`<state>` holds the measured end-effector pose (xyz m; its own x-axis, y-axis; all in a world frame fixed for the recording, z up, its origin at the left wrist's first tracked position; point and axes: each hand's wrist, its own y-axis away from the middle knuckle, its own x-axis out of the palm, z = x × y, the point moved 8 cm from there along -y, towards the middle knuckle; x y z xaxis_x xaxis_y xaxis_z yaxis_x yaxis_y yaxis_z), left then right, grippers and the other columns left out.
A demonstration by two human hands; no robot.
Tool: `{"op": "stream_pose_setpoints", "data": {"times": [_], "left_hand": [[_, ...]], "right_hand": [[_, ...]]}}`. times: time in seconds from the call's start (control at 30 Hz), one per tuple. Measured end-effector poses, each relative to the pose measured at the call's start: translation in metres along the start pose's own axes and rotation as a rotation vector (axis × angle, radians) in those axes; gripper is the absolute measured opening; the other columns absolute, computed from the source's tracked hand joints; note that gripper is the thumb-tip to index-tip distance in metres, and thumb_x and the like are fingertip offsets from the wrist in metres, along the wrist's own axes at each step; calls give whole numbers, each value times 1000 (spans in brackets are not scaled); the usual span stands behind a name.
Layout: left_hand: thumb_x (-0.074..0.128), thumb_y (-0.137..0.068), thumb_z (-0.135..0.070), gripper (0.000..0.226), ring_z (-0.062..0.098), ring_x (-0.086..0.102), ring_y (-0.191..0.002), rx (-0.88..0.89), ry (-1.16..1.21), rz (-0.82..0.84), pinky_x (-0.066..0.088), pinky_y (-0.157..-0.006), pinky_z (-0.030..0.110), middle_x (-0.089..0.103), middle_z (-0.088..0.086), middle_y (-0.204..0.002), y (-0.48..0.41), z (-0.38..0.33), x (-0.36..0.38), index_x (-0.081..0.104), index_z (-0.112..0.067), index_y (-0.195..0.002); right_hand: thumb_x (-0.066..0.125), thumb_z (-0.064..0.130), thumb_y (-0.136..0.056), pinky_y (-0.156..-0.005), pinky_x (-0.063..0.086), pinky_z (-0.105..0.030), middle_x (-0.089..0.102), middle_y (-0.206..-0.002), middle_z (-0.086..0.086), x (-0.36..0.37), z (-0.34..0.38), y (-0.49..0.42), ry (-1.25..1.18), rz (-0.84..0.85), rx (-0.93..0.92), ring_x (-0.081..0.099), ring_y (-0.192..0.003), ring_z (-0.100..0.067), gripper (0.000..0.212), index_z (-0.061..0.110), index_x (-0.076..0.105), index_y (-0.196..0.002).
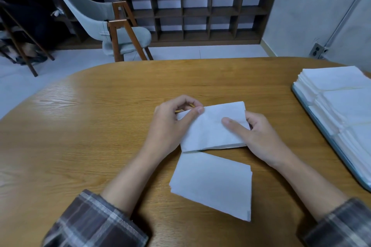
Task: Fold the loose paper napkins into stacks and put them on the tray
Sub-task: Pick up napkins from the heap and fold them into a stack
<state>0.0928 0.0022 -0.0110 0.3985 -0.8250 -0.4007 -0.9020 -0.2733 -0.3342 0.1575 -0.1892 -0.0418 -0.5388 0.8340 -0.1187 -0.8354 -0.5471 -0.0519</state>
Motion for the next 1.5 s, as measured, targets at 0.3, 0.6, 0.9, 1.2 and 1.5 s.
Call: {"op": "stream_pose_setpoints", "data": {"times": [0.3,0.6,0.9,1.2,1.5], "left_hand": [[83,-90,-29,21,8,61,-82,40,-83,-145,41,-66,15,68,-7,-91,2,-4,-9,73,-25,-109],[76,-96,-24,52,9,78,-90,-298,386,197,58,-73,19,81,-11,-100,9,-5,13,52,-34,-141],[90,-82,-37,67,7,52,-127,191,-285,142,45,-102,22,49,-11,-135,11,-19,17,55,-32,-138],[96,-74,-35,26,10,57,-69,10,-228,693,47,-64,26,68,-3,-78,32,-4,56,81,-27,-95],[92,-81,-23,15,16,69,-82,-43,-66,642,53,-75,22,76,-3,-83,27,-8,46,79,-20,-85]], "right_hand": [[61,9,-104,-94,57,-26,72,-128,0,-1,14,1,-34,-14,-116,70,-115,-15,53,39,52,-147],[59,11,-105,-102,55,-45,66,-139,-8,-12,11,-4,-244,-34,-114,66,-127,-28,52,48,55,-140],[68,-2,-97,-96,38,-2,76,-114,26,-36,8,-6,199,-247,-149,63,-115,12,27,17,80,-112],[67,-2,-97,-98,37,-2,75,-114,26,-42,4,-8,215,-282,-176,62,-116,13,27,16,80,-111],[68,7,-99,-99,38,-4,76,-115,23,-33,7,-7,163,-199,-161,62,-119,10,22,19,80,-113]]}}
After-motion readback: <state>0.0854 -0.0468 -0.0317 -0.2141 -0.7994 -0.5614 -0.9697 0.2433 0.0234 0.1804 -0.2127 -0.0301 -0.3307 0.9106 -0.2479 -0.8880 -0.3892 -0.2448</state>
